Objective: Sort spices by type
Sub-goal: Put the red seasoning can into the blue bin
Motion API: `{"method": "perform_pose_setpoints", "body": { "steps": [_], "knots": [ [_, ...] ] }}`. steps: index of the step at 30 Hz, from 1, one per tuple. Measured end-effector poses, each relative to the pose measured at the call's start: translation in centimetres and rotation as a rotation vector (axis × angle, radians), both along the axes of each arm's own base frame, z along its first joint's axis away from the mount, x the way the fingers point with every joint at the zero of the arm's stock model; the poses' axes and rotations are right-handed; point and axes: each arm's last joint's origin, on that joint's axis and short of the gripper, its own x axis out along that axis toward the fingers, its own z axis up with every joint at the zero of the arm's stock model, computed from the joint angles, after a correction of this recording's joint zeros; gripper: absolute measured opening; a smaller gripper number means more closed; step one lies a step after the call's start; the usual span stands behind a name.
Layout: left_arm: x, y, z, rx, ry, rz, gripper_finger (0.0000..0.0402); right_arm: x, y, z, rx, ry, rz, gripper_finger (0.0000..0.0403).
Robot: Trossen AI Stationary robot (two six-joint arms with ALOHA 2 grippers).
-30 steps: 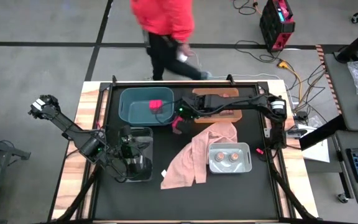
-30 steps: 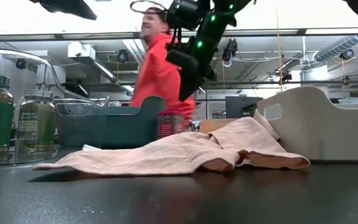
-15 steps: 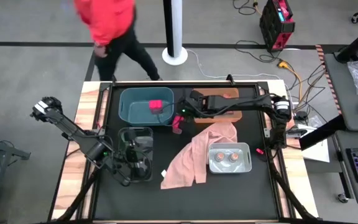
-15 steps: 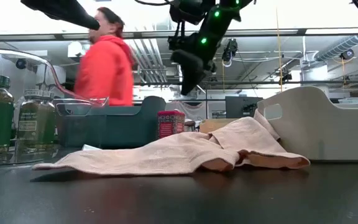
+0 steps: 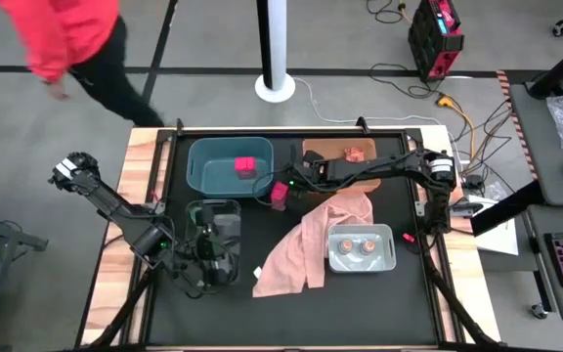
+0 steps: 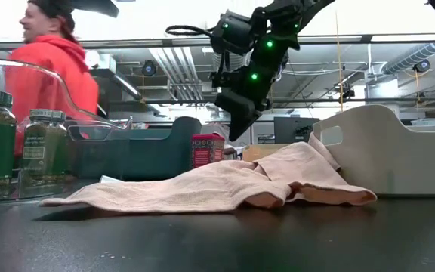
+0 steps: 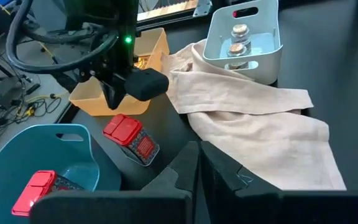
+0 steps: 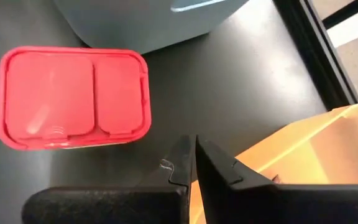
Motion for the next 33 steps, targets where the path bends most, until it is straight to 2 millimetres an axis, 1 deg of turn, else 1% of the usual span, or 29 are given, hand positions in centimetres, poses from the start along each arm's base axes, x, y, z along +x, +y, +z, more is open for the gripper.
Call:
{"method": "perform_pose_setpoints", "body": {
  "steps": [5,8,13,15,19,22,25,28,31,33],
  "knots": [
    [0.0,0.0,0.0,-0.002,-0.003,0.003,0.0000,0.1,0.7,-0.3,0.038,-0.011,0.023,0.0013],
    [0.0,0.0,0.0,-0.002,-0.003,0.003,0.0000,0.2,1.7,-0.4,0.072,-0.019,0.058,0.0013],
    [0.0,0.0,0.0,-0.001,-0.003,0.002,0.0000,0.4,3.6,-0.4,0.074,-0.017,0.102,0.0013],
    [0.0,0.0,0.0,-0.001,-0.003,0.002,0.0000,0.3,3.9,-0.3,0.067,-0.013,0.088,0.0013],
    [0.0,0.0,0.0,-0.002,-0.005,0.002,0.0000,0.1,3.5,0.2,-0.043,-0.010,0.007,0.0013],
    [0.0,0.0,0.0,-0.001,-0.005,0.001,0.0000,0.2,2.3,0.4,-0.102,-0.028,-0.023,0.0013],
    [0.0,0.0,0.0,-0.002,-0.006,0.001,0.0000,0.8,1.5,0.1,-0.039,-0.077,0.015,0.0012],
    [0.0,0.0,0.0,-0.002,-0.006,0.001,0.0000,1.0,1.4,-0.2,0.029,-0.095,0.048,0.0012],
    [0.0,0.0,0.0,-0.002,-0.006,0.001,0.0000,1.0,2.1,-0.2,0.050,-0.097,0.065,0.0012],
    [0.0,0.0,0.0,-0.002,-0.006,0.001,0.0000,0.9,3.0,0.0,0.086,-0.096,0.082,0.0012]
  ]
}}
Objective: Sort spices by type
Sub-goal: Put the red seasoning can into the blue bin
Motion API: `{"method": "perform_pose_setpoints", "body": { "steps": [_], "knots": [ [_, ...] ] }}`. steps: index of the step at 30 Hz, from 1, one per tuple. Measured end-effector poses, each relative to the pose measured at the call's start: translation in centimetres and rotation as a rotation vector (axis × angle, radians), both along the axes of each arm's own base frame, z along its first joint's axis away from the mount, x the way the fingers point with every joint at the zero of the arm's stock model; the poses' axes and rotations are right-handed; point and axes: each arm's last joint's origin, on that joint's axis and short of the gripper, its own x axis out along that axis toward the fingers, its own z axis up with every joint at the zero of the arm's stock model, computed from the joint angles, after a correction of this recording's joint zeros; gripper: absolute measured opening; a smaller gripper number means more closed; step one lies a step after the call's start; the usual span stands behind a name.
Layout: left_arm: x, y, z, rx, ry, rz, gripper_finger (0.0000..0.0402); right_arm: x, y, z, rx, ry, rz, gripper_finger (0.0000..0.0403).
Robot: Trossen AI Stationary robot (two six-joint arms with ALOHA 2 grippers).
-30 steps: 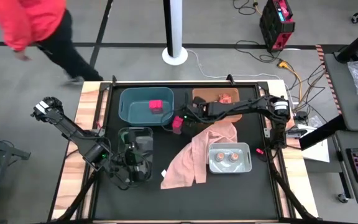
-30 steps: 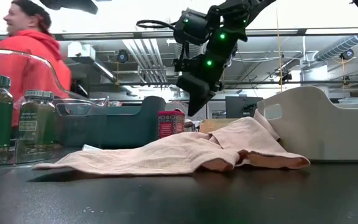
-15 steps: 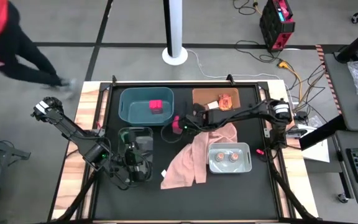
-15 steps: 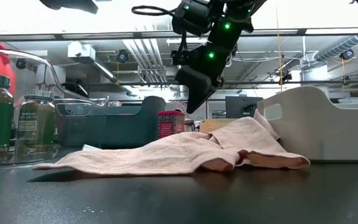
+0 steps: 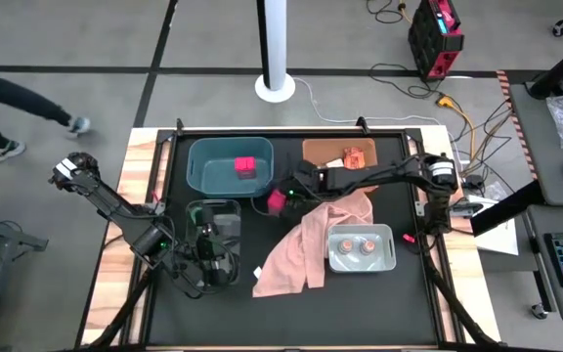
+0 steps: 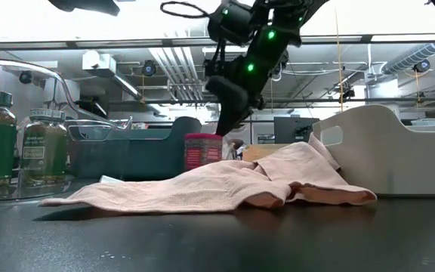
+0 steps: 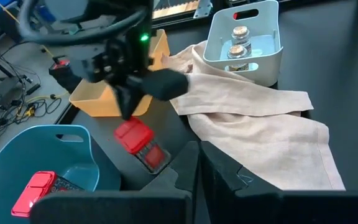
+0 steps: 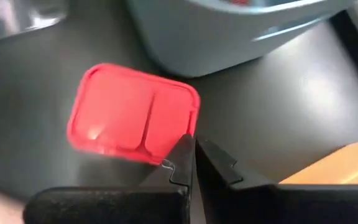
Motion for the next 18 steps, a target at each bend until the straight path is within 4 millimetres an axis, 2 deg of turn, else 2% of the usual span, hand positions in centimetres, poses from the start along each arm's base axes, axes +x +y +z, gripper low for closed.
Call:
{"method": "perform_pose_setpoints", "body": {
  "steps": [4,10,13,18],
  "knots": [
    [0.0,0.0,0.0,0.000,0.000,0.000,0.0000,-0.1,2.2,0.3,0.059,-0.003,0.048,0.0012],
    [0.0,0.0,0.0,0.000,0.001,0.000,0.0000,-0.3,4.9,0.5,0.054,0.010,0.109,0.0012],
    [0.0,0.0,0.0,0.000,0.001,0.000,0.0000,-0.9,4.9,1.3,0.003,0.054,0.193,0.0012],
    [0.0,0.0,0.0,0.004,0.003,-0.002,0.0000,-1.5,4.4,3.0,-0.162,0.094,0.434,0.0013]
  ]
}}
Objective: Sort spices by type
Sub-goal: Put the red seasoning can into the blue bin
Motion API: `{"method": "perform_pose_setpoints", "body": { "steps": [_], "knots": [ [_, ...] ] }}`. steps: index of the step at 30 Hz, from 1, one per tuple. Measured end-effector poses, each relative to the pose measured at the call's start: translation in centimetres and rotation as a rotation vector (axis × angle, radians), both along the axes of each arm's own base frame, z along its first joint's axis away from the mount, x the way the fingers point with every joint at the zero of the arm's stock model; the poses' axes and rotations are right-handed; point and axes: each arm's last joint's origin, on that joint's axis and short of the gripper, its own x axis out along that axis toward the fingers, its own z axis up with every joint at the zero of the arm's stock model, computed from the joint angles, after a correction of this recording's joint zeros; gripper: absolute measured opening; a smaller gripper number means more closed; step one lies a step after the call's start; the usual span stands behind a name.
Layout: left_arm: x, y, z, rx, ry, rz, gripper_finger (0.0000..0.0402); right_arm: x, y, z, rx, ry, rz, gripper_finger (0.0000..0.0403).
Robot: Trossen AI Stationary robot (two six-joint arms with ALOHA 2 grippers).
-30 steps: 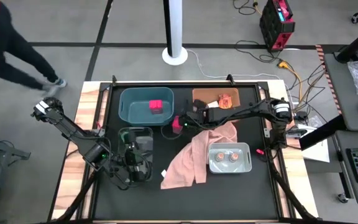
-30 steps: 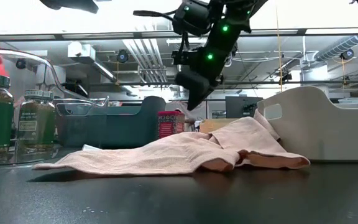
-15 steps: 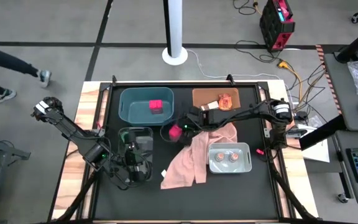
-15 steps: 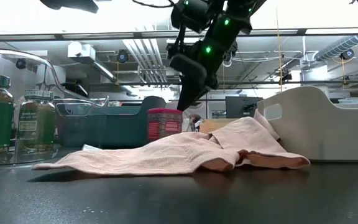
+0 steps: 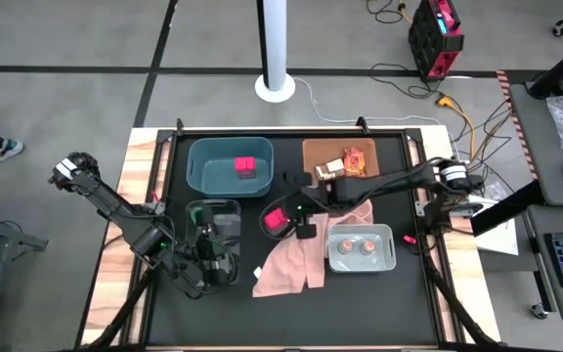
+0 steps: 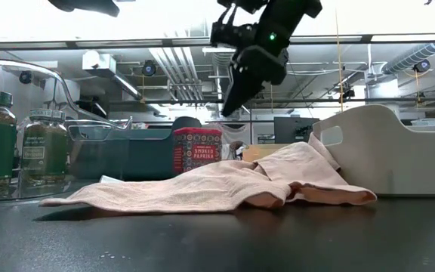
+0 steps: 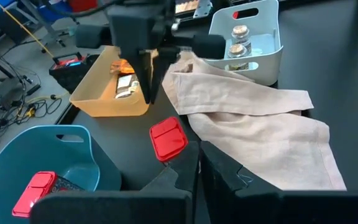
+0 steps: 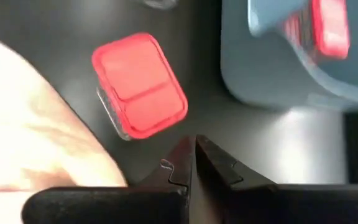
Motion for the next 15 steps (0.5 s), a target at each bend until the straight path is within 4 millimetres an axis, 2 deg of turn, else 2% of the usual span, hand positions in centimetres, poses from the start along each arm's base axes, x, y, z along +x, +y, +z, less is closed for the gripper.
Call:
{"method": "perform_pose_setpoints", "body": {
  "steps": [3,7,11,15],
  "knots": [
    [0.0,0.0,0.0,0.000,0.000,0.000,0.0000,0.0,-0.2,0.8,-0.001,-0.024,0.120,0.0013],
    [0.0,0.0,0.0,0.000,0.000,0.000,0.0000,0.4,-1.0,1.5,0.194,-0.050,0.192,0.0038],
    [0.0,0.0,0.0,0.000,0.000,0.000,0.0000,0.4,-1.7,1.2,0.226,-0.063,0.222,0.0106],
    [0.0,0.0,0.0,0.000,0.000,0.000,0.0000,0.5,-2.0,0.8,0.250,-0.085,0.184,0.0193]
  ]
}}
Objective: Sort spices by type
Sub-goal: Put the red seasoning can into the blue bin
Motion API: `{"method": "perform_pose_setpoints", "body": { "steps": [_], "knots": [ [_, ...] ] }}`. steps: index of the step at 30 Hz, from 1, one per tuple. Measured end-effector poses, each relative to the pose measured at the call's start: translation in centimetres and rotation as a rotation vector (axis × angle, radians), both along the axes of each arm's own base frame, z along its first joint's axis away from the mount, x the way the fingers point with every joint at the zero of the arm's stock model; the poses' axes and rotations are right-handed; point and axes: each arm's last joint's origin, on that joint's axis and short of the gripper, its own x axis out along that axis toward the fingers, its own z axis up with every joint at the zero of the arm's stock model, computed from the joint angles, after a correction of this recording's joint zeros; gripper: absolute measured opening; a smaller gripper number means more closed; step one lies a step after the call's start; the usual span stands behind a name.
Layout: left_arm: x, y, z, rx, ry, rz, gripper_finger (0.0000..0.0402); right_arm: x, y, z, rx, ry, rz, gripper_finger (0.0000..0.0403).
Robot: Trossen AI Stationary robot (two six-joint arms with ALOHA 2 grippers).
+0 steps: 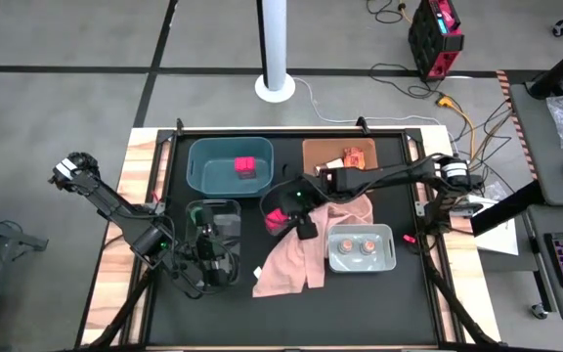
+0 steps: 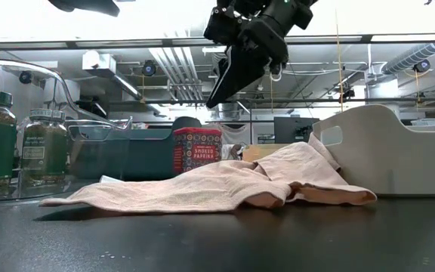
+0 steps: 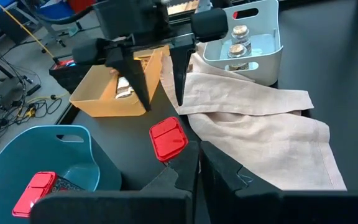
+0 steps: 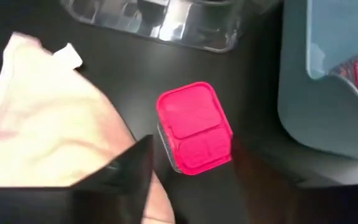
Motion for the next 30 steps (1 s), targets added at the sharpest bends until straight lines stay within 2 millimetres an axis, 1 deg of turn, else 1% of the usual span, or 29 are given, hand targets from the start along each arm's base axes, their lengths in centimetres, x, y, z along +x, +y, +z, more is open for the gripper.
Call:
{"method": "perform_pose_setpoints", "body": {
  "steps": [4,7,9,12,15,19,21,24,27,30],
  "knots": [
    [0.0,0.0,0.0,0.000,0.000,0.000,0.0000,0.1,-0.1,0.0,0.005,-0.014,-0.015,0.0273],
    [0.0,0.0,0.0,0.001,0.000,0.002,0.0000,0.4,-0.1,-0.5,-0.012,-0.029,0.006,0.0311],
    [0.0,0.0,0.0,0.002,0.000,0.003,0.0000,0.7,-0.1,-1.0,-0.011,-0.029,0.006,0.0328],
    [0.0,0.0,0.0,0.002,-0.001,0.003,0.0000,1.4,-0.1,-2.5,-0.016,-0.011,0.013,0.0344],
    [0.1,0.0,0.0,-0.001,-0.005,0.003,0.0000,2.0,-0.2,-4.3,-0.026,0.022,0.019,0.0352],
    [0.1,0.0,0.0,-0.002,-0.006,0.003,0.0000,2.4,-0.4,-6.0,-0.080,0.064,0.004,0.0353],
    [0.1,0.0,0.0,-0.002,-0.006,0.003,0.0000,2.5,-0.4,-6.5,-0.089,0.075,0.015,0.0348],
    [0.1,0.0,0.0,-0.002,-0.006,0.004,0.0000,2.5,-0.4,-6.5,-0.093,0.071,0.022,0.0330],
    [0.1,0.0,0.0,-0.002,-0.006,0.004,0.0000,2.5,-0.4,-6.2,-0.094,0.060,0.022,0.0296],
    [0.1,0.0,0.0,-0.002,-0.007,0.004,0.0000,2.5,-0.4,-5.6,-0.094,0.044,0.020,0.0239]
  ]
}}
